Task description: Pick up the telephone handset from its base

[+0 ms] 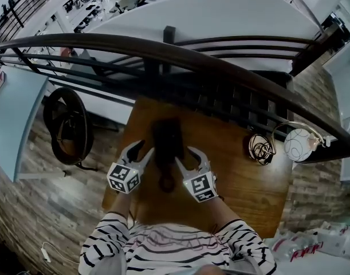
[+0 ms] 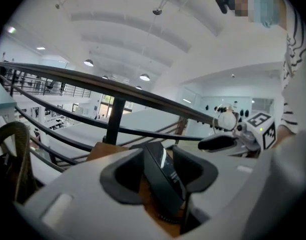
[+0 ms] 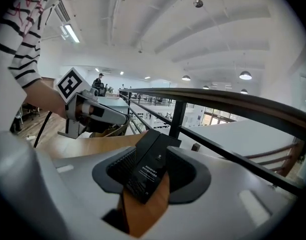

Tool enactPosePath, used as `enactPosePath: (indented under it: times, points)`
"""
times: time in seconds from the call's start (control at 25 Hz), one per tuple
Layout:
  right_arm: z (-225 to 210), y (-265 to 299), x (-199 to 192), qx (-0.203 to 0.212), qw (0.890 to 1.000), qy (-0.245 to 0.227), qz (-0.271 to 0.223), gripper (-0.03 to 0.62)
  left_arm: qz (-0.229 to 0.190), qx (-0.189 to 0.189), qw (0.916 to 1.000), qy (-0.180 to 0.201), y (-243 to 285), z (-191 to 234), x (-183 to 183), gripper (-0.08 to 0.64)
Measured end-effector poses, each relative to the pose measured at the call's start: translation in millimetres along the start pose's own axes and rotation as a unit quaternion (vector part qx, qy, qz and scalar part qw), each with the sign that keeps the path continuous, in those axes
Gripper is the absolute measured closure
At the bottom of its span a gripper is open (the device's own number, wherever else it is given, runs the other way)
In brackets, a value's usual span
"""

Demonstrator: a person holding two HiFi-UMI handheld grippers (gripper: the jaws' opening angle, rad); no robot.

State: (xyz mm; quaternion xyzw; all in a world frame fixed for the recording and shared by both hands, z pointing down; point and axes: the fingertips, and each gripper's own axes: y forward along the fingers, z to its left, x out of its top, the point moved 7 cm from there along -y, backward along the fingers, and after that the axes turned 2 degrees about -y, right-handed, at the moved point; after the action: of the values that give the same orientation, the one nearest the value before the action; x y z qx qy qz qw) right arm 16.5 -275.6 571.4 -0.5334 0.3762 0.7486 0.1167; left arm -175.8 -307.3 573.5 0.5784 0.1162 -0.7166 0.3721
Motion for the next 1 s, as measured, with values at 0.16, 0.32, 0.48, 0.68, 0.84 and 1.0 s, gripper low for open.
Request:
enactPosePath:
  times: [0.16,0.32,0.48,0.68,0.84,1.0]
  points:
    - [-3,20,-12,0.009,1.0,-0.007,0.011,0.414,0.021,-0.008,0.9995,-0.022,21,11,-15,0.377]
    - [-10,36,-22,0.019,1.0,-0.014,0.02,0.414,0.041,-0.005,0.9973,-0.06,40,21,-30,0.373]
    - [-13,56,-35,0.028,0.999,-0.025,0.03,0.414,0.051,-0.003,0.9935,-0.102,54,35,-45,0.37]
    - [-15,71,-46,0.03,0.998,-0.043,0.041,0.419,0.055,-0.013,0.9893,-0.134,62,45,-55,0.361]
    - [-18,82,-56,0.038,0.996,-0.056,0.051,0.419,0.07,-0.028,0.9839,-0.162,76,50,-66,0.35]
    - [-19,86,-66,0.039,0.995,-0.058,0.064,0.416,0.077,-0.046,0.9772,-0.192,87,48,-70,0.35]
